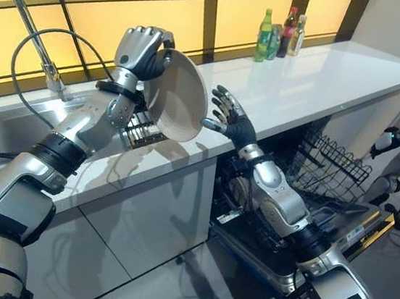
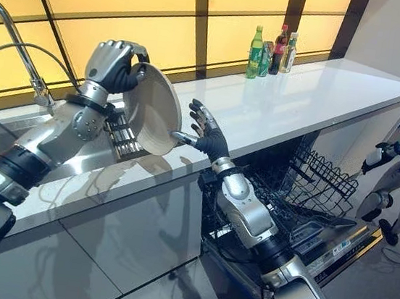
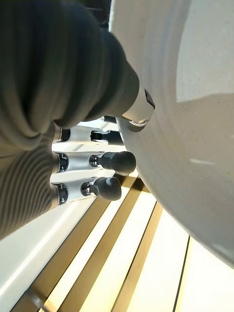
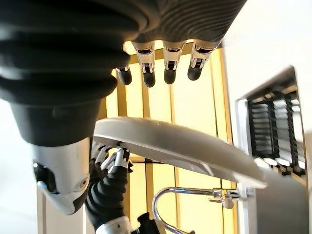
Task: Pick up plates and place into dishwasher.
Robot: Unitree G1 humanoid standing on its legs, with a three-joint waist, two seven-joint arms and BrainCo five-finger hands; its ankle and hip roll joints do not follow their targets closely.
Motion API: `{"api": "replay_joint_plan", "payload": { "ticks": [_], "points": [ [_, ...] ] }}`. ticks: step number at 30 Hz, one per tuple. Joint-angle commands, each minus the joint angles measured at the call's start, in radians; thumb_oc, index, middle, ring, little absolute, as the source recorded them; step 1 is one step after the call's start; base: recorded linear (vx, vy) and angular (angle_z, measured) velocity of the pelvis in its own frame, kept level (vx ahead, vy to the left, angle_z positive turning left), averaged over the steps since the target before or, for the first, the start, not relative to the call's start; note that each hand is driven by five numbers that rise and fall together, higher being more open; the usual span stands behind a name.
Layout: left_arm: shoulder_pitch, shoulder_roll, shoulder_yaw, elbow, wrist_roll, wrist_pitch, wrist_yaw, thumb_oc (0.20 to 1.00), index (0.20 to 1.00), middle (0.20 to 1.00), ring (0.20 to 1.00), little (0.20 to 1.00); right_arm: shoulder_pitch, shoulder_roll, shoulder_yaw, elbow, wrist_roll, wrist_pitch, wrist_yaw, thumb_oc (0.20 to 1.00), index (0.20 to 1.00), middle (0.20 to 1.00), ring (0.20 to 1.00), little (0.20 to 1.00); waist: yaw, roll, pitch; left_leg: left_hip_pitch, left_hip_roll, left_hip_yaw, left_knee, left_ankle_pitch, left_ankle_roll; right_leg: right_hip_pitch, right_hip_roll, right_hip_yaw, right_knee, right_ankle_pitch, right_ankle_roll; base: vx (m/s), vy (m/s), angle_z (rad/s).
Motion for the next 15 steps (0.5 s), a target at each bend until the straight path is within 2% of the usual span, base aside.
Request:
{"api": "replay_joint_plan", "payload": {
  "ticks": [1,9,12,15],
  "points": [
    [-0.138,0.006,-0.023,-0.017,-0.001,0.022,0.024,0.2,0.2,0.2,0.2,0.2,-0.14,0.034,0.014,0.012,0.082,-0.017,-0.036,1.0,1.0,1.0,1.0,1.0,0.054,-0.005,0.029,0.044,-0.045,0.021,0.009,-0.162,0.003,0.035,-0.062,-0.005,0.009,-0.134,0.081,0.0,0.0,0.0],
    [-0.165,-0.017,-0.057,-0.014,-0.017,0.039,0.026,0.2,0.2,0.2,0.2,0.2,-0.199,0.057,0.044,0.026,0.015,0.06,-0.117,1.0,1.0,1.0,1.0,1.0,0.062,-0.01,0.024,0.046,-0.044,0.015,0.009,-0.16,0.004,0.039,-0.06,-0.004,0.009,-0.135,0.076,0.0,0.0,0.0],
    [-0.168,-0.029,-0.064,-0.009,-0.03,0.031,0.033,0.2,0.2,0.2,0.2,0.2,-0.226,0.048,0.051,0.036,-0.061,0.099,-0.148,1.0,1.0,1.0,1.0,1.0,0.066,-0.013,0.019,0.048,-0.045,0.009,0.009,-0.161,0.005,0.042,-0.059,-0.002,0.009,-0.138,0.074,0.01,-0.005,0.01],
    [-0.157,-0.055,-0.054,-0.008,-0.03,0.022,0.037,0.2,0.2,0.2,0.2,0.2,-0.265,0.028,0.062,0.071,-0.222,0.157,-0.156,1.0,1.0,1.0,1.0,1.0,0.072,-0.016,0.017,0.05,-0.046,0.006,0.009,-0.162,0.007,0.045,-0.058,-0.002,0.009,-0.139,0.073,0.0,-0.011,0.04]
  ]
}}
